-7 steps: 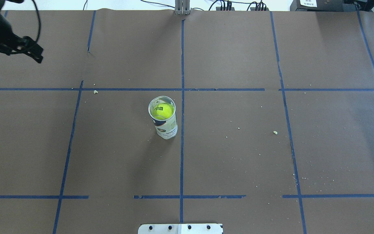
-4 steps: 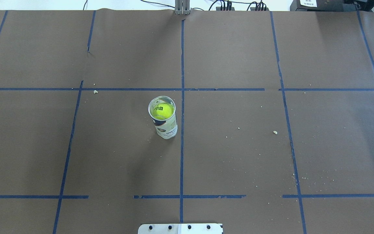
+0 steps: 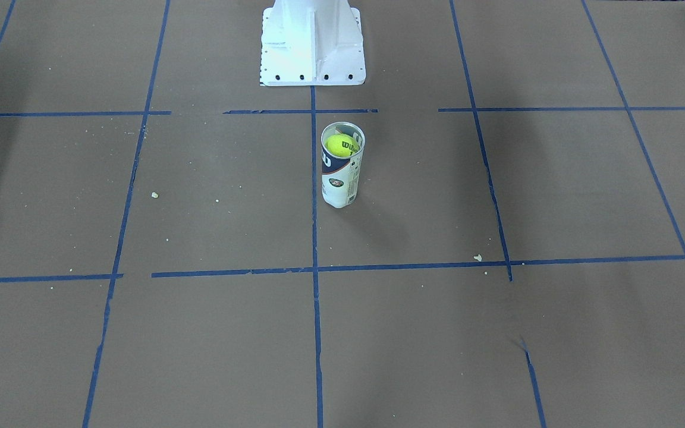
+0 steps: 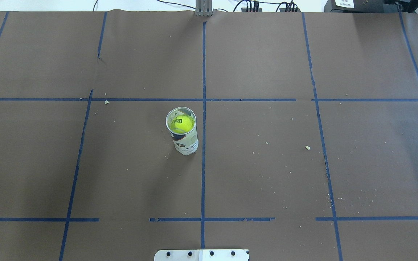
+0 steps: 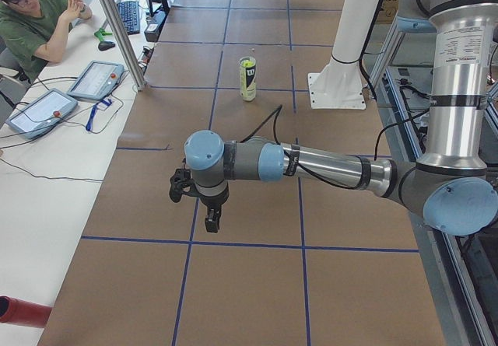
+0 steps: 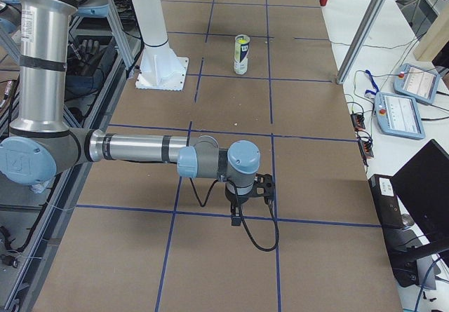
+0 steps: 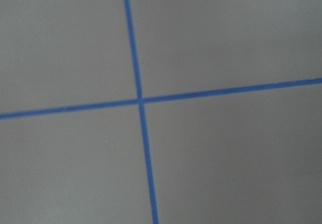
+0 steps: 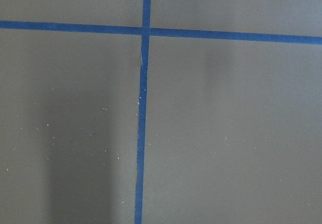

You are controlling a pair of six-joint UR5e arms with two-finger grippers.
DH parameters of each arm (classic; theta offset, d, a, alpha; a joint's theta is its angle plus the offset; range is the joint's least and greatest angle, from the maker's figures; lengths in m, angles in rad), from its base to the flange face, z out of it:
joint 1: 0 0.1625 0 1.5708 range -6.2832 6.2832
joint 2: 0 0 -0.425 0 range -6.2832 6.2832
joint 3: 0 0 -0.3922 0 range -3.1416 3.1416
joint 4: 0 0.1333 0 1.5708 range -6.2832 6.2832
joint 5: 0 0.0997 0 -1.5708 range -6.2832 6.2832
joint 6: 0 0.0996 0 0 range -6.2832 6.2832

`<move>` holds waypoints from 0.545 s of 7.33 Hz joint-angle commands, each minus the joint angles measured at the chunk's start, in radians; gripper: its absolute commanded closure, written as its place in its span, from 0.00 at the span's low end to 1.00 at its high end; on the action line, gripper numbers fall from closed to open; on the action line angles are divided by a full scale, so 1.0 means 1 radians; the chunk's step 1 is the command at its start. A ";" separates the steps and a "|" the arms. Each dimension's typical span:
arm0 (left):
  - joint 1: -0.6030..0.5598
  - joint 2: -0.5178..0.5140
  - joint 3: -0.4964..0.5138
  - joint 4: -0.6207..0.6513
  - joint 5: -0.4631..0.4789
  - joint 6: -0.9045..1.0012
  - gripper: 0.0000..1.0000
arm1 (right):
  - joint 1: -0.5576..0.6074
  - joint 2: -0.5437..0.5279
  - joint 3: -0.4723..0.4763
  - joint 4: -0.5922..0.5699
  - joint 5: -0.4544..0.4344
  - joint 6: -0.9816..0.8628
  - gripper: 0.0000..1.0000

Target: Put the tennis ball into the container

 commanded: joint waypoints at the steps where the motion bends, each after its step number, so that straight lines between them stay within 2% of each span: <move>1: -0.014 0.023 0.003 0.004 -0.004 0.000 0.00 | 0.000 -0.001 0.000 0.000 0.000 0.000 0.00; 4: -0.015 0.020 0.001 -0.007 0.002 -0.002 0.00 | 0.000 -0.001 0.000 0.000 0.000 0.000 0.00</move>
